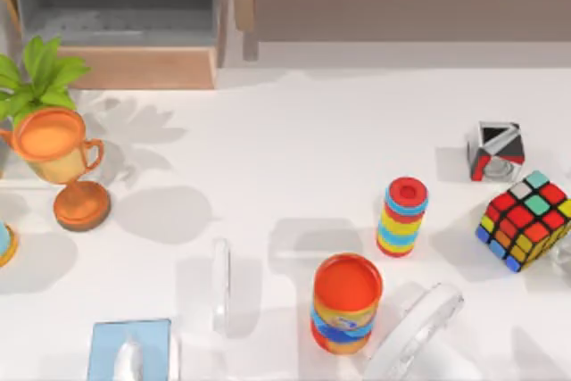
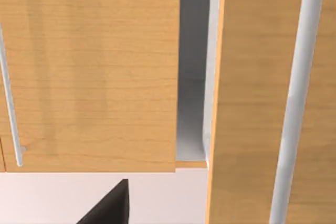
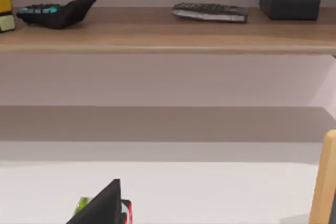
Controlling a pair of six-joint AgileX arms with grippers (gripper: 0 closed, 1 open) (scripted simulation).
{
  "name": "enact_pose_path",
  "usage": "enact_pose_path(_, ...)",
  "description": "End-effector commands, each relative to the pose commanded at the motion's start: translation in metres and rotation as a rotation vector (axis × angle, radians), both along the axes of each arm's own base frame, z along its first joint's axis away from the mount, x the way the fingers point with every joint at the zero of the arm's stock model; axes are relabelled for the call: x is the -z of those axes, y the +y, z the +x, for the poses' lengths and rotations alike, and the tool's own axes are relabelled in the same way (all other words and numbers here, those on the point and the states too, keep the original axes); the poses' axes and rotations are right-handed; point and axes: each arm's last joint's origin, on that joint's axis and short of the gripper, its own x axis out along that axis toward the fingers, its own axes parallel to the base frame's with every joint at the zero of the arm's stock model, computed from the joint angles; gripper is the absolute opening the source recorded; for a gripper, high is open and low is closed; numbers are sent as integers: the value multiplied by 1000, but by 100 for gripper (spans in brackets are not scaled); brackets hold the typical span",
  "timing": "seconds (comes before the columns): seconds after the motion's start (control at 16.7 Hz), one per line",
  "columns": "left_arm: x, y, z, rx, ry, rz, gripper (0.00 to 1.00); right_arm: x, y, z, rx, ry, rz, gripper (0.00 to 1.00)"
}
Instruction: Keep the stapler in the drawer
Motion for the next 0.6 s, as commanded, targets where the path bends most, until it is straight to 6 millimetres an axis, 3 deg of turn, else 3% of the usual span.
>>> enact_pose_path(0.42, 0, 0, -19, 1, -1, 1, 100, 0, 0, 0, 0, 0, 0, 100)
enact_pose_path(0.6, 1, 0, -18, 4, 2, -2, 100, 0, 0, 0, 0, 0, 0, 100)
